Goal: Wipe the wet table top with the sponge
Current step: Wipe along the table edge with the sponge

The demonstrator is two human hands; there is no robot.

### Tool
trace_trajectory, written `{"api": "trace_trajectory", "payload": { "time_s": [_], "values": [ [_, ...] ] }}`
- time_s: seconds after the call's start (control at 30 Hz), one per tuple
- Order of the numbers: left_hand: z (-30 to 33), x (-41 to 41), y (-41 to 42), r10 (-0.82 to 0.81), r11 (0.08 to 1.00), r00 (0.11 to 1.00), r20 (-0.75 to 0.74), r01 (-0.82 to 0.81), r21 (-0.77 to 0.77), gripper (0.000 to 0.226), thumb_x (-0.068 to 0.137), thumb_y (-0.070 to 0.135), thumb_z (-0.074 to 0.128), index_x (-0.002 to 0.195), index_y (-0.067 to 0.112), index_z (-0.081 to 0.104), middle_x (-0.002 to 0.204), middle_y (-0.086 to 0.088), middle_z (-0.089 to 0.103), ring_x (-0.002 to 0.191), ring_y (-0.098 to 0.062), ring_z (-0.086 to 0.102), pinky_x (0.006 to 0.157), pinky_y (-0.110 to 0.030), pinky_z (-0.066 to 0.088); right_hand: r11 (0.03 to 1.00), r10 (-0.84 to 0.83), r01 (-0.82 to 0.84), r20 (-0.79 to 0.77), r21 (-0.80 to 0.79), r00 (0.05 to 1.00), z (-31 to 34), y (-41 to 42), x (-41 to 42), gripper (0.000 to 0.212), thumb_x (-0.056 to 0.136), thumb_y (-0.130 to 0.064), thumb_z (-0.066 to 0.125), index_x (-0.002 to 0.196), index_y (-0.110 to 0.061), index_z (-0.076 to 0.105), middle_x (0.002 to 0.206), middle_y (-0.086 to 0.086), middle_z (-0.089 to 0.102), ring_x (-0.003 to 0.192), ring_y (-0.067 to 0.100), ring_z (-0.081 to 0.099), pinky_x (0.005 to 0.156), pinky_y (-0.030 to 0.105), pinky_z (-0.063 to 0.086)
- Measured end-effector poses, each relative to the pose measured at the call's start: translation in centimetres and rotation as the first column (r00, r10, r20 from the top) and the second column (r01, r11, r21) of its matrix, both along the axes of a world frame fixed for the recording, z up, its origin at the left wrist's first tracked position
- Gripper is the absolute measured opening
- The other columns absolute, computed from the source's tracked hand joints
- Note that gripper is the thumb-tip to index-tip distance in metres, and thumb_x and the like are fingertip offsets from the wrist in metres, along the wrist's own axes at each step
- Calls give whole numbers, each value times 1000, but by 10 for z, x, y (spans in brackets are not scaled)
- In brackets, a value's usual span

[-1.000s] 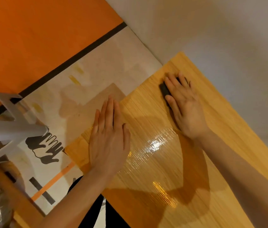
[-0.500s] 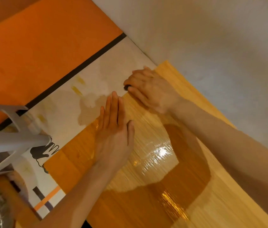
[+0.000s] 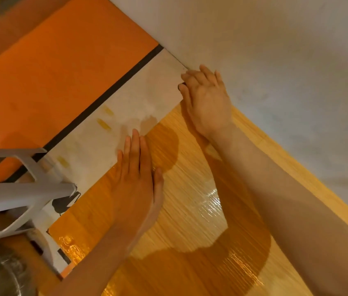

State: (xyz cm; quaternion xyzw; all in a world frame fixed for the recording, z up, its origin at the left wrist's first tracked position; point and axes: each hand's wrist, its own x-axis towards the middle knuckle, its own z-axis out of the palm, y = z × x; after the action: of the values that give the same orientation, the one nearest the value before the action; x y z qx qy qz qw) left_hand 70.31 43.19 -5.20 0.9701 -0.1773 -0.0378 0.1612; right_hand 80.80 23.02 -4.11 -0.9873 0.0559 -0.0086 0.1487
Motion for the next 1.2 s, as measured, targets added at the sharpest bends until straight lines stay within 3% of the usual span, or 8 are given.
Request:
{"api": "trace_trajectory", "payload": {
  "time_s": [0.13,0.3,0.53,0.73,0.87,1.1,1.2],
  "values": [
    [2,1,0,-7,1000,1000,3,6,18,65,106,36,22,160,3,10,170,-12,1,158,-21,-3,128,-36,-4,994,-109,108,24,28,994,4,8,-36,49,107,-33,25,151,-13,31,159,5,28,149,25,16,122,42,10],
    [0,-1,1,-5,1000,1000,-6,5,6,64,107,36,22,161,4,7,170,-10,-4,157,-19,-8,128,-35,-7,979,-205,204,31,31,978,6,-16,-98,51,105,-33,26,151,-11,31,159,6,26,149,25,16,122,41,11],
    [-2,0,-2,22,1000,1000,20,-22,10,64,106,36,19,160,3,11,170,-13,4,158,-23,1,129,-38,-1,996,-78,76,38,40,996,3,4,-20,52,105,-34,23,152,-11,27,160,7,23,150,26,13,123,43,7],
    [0,-1,0,-1,1000,1000,-4,1,-24,64,108,34,24,161,3,7,170,-11,-3,158,-23,-5,128,-36,-5,994,-93,90,37,67,995,7,0,-94,51,106,-31,29,152,-11,28,160,5,23,150,26,10,123,46,5],
    [6,0,3,-18,996,999,-51,14,-91,62,109,32,25,160,2,9,170,-14,-1,158,-25,-4,126,-31,-11,987,-89,91,-19,131,996,12,-6,-84,47,106,-25,33,150,-10,32,159,6,27,149,28,14,122,47,9],
    [29,-19,85,59,976,986,-156,-90,-200,56,107,39,15,158,17,6,170,-3,3,157,-15,-7,123,-21,-14,947,-219,217,-18,238,976,19,10,-83,46,106,-23,32,151,-12,30,161,4,22,150,27,8,121,45,3],
    [29,-37,131,82,981,982,-172,-110,-163,58,107,37,18,160,11,17,170,-4,10,157,-10,-4,124,-21,-11,949,-229,229,-26,218,973,21,18,-84,46,107,-24,29,151,-10,29,161,6,21,150,27,7,121,45,2]
  ]
}}
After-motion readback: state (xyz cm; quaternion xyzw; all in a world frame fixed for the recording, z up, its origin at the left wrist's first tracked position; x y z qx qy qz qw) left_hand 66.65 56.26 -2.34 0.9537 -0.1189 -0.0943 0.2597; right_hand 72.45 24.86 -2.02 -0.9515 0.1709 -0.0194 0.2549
